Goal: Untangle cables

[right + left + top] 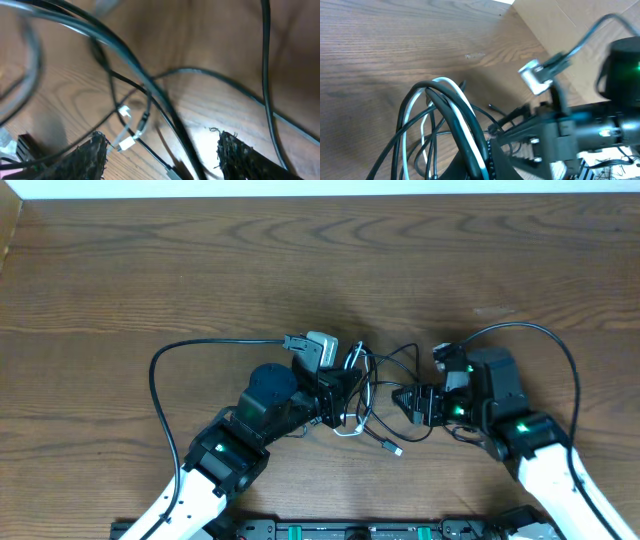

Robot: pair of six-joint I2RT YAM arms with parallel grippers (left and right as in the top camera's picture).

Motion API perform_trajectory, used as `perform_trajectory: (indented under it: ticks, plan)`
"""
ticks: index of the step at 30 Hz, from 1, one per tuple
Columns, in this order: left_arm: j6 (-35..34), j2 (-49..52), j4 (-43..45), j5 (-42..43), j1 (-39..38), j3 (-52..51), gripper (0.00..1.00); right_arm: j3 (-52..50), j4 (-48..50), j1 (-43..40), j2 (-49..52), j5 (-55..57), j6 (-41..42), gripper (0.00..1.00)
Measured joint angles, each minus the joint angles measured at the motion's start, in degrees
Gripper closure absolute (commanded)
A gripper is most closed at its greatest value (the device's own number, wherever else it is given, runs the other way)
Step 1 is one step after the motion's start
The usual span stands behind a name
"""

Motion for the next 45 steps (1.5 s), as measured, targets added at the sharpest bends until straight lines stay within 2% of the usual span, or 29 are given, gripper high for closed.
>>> perform_trajectory:
  ticks: [5,12,20,31,32,33,35,37,40,42,45]
  plan:
    - [0.28,0.0,0.13,0.52,0.0,0.0,0.92,0.0,1.33,0.0,-7.04,0.39,-0.9,0.3]
    - [6.34,0.0,2.05,9.79,0.02,0.0,0.93,0.0,3.08,-0.02,-12.7,0.59,-1.66,0.29]
    - [12.24,0.0,2.36,18.53,0.0,0.0,0.92,0.0,3.69,-0.02,-12.98,0.15,-7.23,0.3]
    - [15.21,0.0,3.82,25.99,0.02,0.0,0.92,0.0,7.5,0.0,-12.98,-8.13,-14.99,0.31]
    - [15.32,0.0,4.02,26.6,0.02,0.0,0.92,0.0,7.58,0.0,-12.98,-8.66,-15.5,0.32]
    - [15.37,0.0,4.28,27.26,0.02,0.0,0.92,0.0,7.63,0.0,-12.98,-9.01,-15.82,0.4]
    - [15.52,0.0,4.7,28.59,0.02,0.0,0.92,0.0,8.26,0.0,-12.98,-9.75,-16.35,0.47]
    - [15.54,0.0,4.87,29.29,0.02,0.0,0.92,0.0,8.87,0.02,-12.98,-10.27,-17.03,0.63]
    - [15.54,0.0,4.85,29.77,0.02,0.0,0.92,0.0,9.44,0.02,-12.98,-10.62,-17.53,0.93]
    - [15.52,0.0,4.92,29.75,0.02,0.0,0.92,0.0,9.38,0.02,-12.98,-10.62,-17.75,0.99]
    - [15.54,0.0,4.98,28.22,0.02,0.0,0.92,0.0,8.92,0.02,-12.96,-10.69,-18.03,0.99]
